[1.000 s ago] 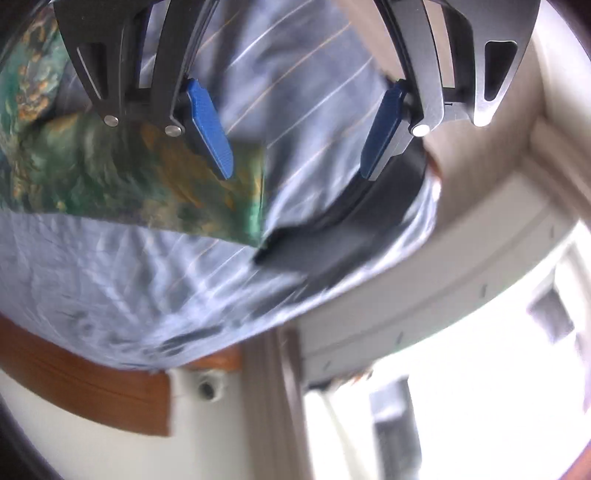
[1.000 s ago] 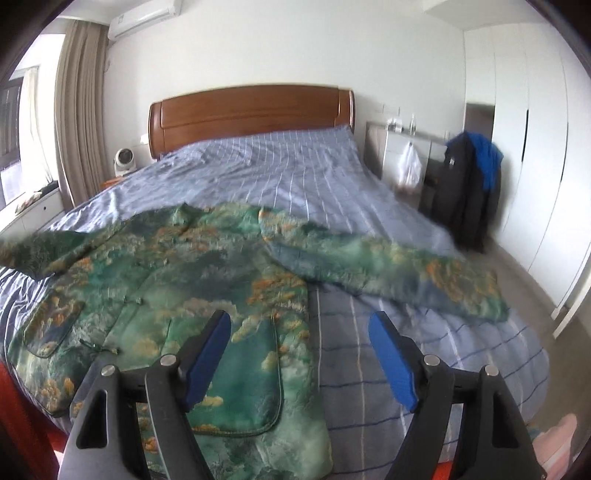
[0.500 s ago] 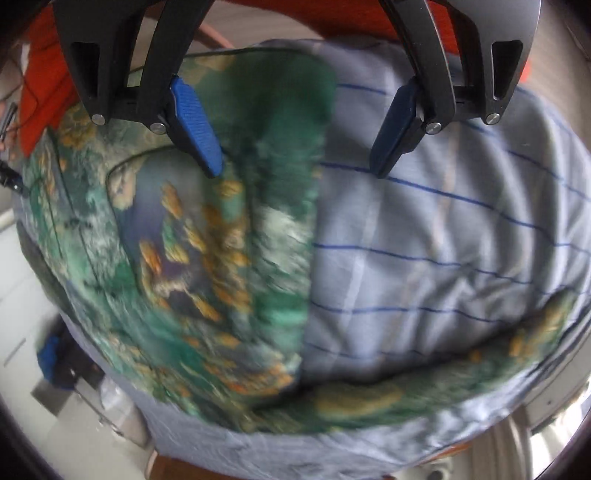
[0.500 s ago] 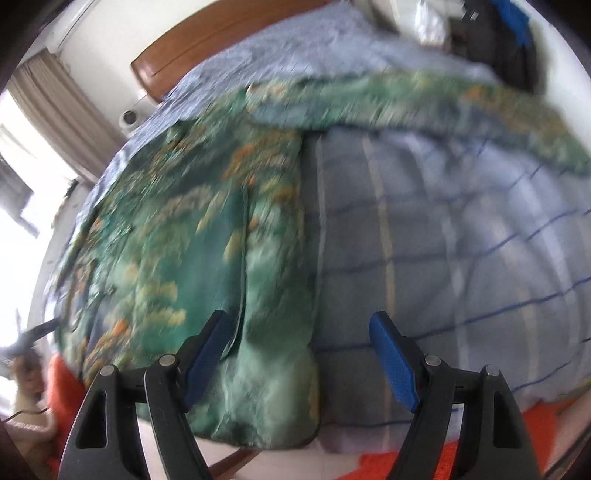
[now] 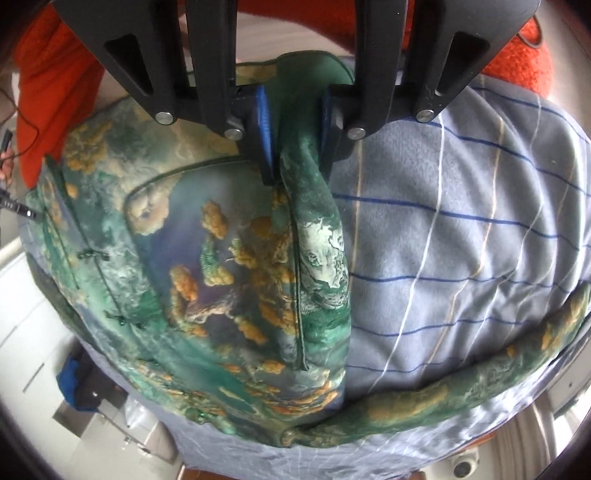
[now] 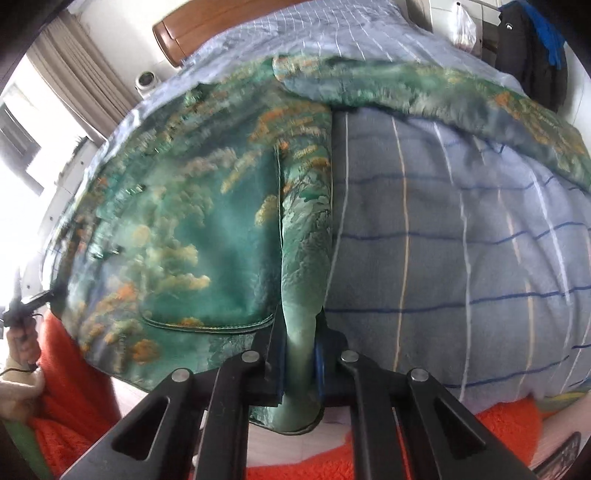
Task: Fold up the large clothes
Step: 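Lay the jacket flat on the duvet and open both tools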
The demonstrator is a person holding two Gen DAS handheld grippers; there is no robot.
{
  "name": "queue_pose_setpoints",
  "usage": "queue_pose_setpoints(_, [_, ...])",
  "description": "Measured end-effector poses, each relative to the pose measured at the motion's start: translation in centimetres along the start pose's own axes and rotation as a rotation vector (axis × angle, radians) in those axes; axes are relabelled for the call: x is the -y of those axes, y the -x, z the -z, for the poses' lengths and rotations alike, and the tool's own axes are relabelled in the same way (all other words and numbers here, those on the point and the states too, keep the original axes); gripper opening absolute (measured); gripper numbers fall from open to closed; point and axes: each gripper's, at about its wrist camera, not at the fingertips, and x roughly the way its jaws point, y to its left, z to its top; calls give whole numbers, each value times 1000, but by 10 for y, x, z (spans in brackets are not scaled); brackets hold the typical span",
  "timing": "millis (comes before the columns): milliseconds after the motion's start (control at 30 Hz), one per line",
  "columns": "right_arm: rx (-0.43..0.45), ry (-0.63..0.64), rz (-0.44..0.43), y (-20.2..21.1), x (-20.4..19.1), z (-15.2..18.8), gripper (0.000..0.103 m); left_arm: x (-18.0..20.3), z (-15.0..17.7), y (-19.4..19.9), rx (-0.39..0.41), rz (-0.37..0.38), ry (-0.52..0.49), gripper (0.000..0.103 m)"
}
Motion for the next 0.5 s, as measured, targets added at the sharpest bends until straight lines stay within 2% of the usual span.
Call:
queue_pose_setpoints(67, [10, -8, 21, -4, 0, -1, 15, 0, -2, 8, 27, -29, 7, 38])
queue_pose_setpoints(100, [28, -12, 40, -2, -2, 0, 22, 1, 0, 14, 46, -47, 12, 48])
queue_pose_setpoints(133, [46, -13, 61, 1, -2, 0, 34, 3, -1, 21, 71, -67, 17, 59])
queue_pose_setpoints(167, [64, -15, 87, 5, -3, 0, 42, 4, -4, 34, 118, -90, 20, 64])
queue_pose_setpoints(200, [93, -19, 107, 13, -4, 1, 56, 5, -3, 45, 160, -109, 19, 74])
queue_pose_setpoints(233, [129, -26, 126, 23, -6, 1, 65, 7, -3, 58, 207, -134, 19, 87])
queue_pose_setpoints(300, [213, -32, 192, 46, -12, 1, 72, 15, -8, 85, 340, -198, 25, 103])
queue_pose_setpoints(400, [323, -25, 301, 71, -33, -1, 86, 28, -8, 111, 550, -264, 47, 103])
queue_pose_setpoints(433, [355, -32, 329, 75, -41, -1, 94, 35, -11, 112, 588, -285, 52, 103])
queue_pose_setpoints(500, [408, -47, 366, 80, -58, -3, 97, 44, -14, 111, 605, -300, 36, 103])
